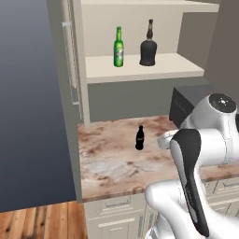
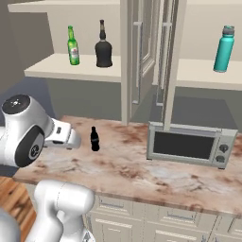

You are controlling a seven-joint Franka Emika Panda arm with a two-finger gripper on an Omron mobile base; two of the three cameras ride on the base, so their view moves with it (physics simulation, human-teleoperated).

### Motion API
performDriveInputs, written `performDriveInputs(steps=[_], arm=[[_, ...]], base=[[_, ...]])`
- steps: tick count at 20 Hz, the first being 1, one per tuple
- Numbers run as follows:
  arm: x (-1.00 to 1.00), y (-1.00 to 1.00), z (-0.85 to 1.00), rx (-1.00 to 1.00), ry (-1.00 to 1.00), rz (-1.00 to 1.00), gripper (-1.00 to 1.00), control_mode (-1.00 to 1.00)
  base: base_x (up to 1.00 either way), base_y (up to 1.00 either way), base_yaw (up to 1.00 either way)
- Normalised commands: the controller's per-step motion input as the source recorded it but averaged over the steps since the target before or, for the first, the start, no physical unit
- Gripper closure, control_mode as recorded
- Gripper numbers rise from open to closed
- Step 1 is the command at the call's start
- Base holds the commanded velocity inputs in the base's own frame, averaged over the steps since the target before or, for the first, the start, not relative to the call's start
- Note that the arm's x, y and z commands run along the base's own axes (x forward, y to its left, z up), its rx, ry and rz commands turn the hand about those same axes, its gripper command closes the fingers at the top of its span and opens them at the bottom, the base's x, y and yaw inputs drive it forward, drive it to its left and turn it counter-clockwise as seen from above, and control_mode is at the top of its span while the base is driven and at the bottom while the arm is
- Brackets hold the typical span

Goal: Sort all alcoholic drinks to one cabinet, and non-alcoholic drinks to the other.

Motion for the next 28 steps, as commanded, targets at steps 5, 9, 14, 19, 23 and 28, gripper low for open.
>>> performDriveInputs(steps=[5,9,14,19,23,28], arm=[[0.8,0.12,-0.11,0.0,0.0,0.0,-1.0,-1.0],[0.59,0.0,-0.5,0.0,0.0,0.0,-1.0,-1.0],[0.51,0.0,-0.55,0.0,-0.06,0.01,-1.0,-1.0],[0.41,0.0,-0.23,0.0,-0.08,0.02,-1.0,-1.0],[0.31,0.0,-0.06,0.0,-0.02,0.0,-1.0,-1.0],[0.26,0.0,-0.05,0.0,0.0,0.0,-1.0,-1.0]], base=[[0.0,0.0,0.0],[0.0,0.0,0.0],[0.0,0.0,0.0],[0.0,0.0,0.0],[0.0,0.0,0.0],[0.0,0.0,0.0]])
